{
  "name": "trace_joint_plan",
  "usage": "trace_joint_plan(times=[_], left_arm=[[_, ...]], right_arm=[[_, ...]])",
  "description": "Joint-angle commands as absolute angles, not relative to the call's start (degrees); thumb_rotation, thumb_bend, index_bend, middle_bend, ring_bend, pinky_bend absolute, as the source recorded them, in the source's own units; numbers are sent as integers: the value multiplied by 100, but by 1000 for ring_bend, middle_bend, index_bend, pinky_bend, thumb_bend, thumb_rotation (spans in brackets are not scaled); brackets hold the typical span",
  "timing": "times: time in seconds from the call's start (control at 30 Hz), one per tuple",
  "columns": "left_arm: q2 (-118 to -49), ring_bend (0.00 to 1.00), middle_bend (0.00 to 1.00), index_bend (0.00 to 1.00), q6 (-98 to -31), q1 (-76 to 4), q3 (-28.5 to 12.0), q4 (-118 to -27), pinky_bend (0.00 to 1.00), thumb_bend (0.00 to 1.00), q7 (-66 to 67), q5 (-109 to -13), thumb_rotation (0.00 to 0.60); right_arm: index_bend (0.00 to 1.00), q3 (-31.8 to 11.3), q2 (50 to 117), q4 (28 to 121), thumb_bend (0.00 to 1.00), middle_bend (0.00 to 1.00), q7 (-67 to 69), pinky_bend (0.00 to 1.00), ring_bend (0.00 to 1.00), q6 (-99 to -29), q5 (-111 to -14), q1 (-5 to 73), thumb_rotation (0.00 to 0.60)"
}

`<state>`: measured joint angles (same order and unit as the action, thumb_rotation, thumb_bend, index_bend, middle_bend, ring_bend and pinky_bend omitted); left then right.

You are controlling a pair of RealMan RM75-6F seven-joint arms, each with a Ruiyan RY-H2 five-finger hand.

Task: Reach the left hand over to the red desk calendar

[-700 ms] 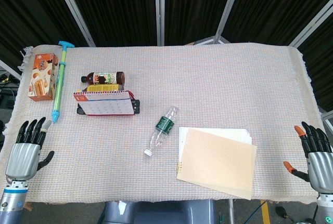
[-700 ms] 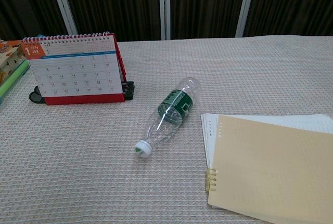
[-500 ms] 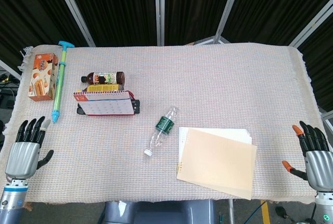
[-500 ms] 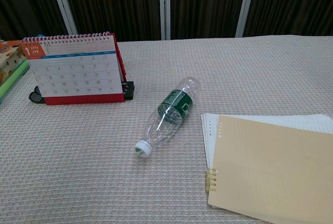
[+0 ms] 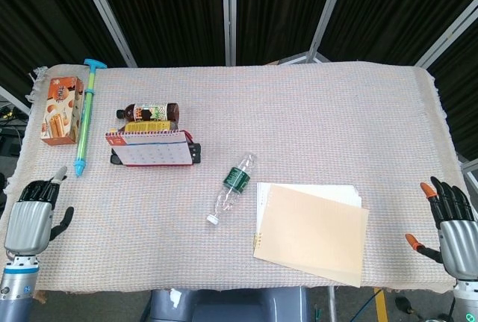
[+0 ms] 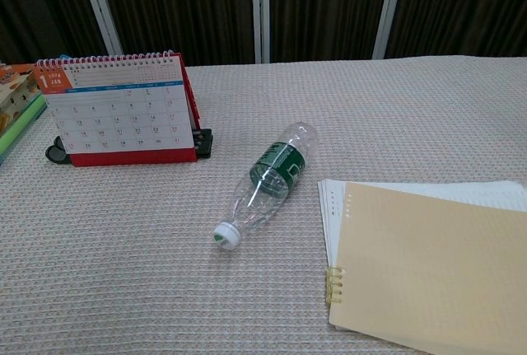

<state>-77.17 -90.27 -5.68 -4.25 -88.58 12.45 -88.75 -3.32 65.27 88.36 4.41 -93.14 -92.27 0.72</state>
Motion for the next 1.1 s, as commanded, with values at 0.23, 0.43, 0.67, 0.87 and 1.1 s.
trace_joint_plan(times=[0.23,0.43,0.67,0.87,1.1], left_arm=[[-7705,732,668,0,-7038,-1224,-1086,-9845,568,772,-852,-7049,600],[-7620,733,668,0,-5889,-1636,-1371,-9960,569,794,-1404,-6067,600],[-7801,733,668,0,-4998,-2110,-1534,-9578,569,807,-1565,-5189,600],[-8078,733,668,0,-4792,-2430,-1601,-9167,569,808,-1395,-4663,600],[-8229,733,668,0,-4799,-2517,-1575,-9113,569,808,-1311,-4473,600]], right_arm=[[37,-359,6474,8808,69,0,599,0,0,-9329,-9172,63,600],[38,-360,6468,8794,69,0,645,0,0,-9286,-9148,80,600],[38,-396,6435,8792,69,0,748,0,0,-9307,-9119,88,600],[38,-407,6422,8776,69,0,833,0,0,-9272,-9090,107,600],[38,-438,6404,8773,69,0,903,0,0,-9285,-9057,112,600]])
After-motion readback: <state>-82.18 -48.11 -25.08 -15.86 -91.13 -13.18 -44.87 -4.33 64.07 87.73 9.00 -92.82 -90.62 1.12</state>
